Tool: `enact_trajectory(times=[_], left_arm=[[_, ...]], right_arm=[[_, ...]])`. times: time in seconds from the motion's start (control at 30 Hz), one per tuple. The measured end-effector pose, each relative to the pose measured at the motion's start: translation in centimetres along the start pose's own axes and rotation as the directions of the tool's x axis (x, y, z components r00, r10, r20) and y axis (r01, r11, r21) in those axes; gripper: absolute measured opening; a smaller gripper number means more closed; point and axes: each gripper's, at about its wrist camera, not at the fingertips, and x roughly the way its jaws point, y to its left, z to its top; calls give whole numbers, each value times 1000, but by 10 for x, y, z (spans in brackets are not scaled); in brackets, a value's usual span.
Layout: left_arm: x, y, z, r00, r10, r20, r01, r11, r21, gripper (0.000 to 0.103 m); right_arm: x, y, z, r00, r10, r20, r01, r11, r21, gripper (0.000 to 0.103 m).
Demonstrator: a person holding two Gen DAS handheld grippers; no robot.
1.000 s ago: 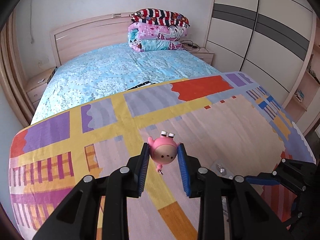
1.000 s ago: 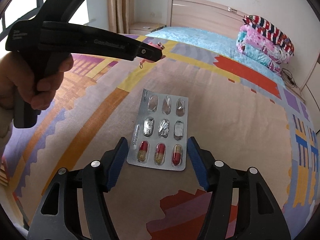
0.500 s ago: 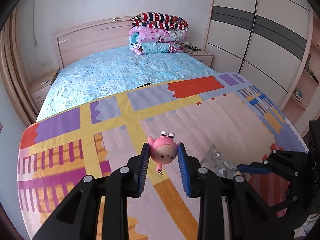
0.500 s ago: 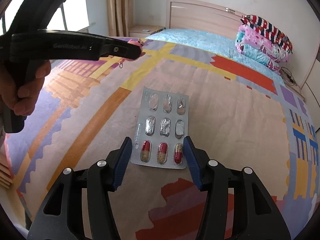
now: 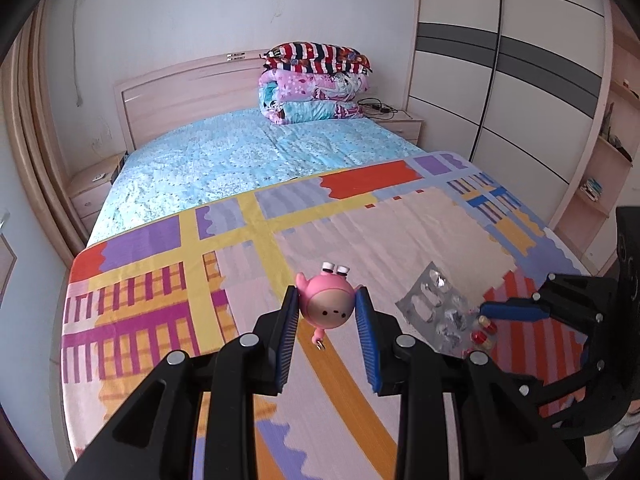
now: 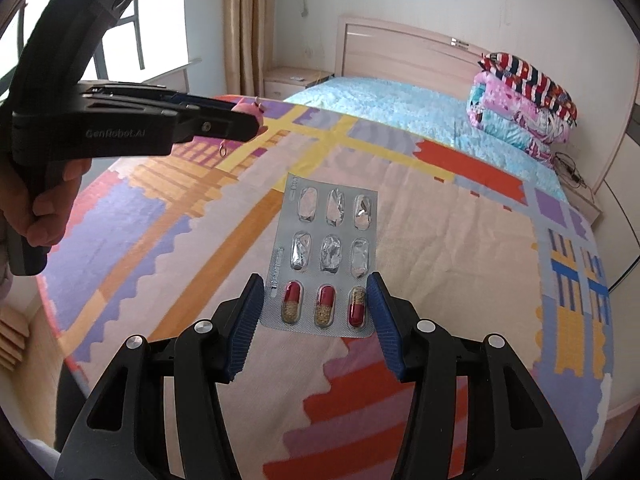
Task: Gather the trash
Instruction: 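Carry the pig toy with the left tool while the right tool carries the blister pack over the bin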
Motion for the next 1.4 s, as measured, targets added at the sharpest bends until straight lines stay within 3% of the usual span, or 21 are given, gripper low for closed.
enact_trajectory(times=[0.53, 0.9, 1.1, 1.4], left_arm=[[-73, -44, -41, 999, -7, 34, 6, 1000, 25, 28], [-111, -72, -81, 997, -47, 66, 48, 999, -17, 28], [-115, -92, -115, 998, -58, 39, 58, 998, -15, 28], [-121, -108, -169, 991, -131, -20, 129, 989, -70, 28]], right_arm=[[-71, 6, -30, 998, -3, 55, 3, 1000, -2, 53], [-101, 19, -66, 997, 31, 65, -30, 999, -11, 53], [-113, 32, -92, 997, 67, 45, -66, 997, -25, 53], [-125, 50, -125, 994, 110, 11, -110, 994, -29, 53]])
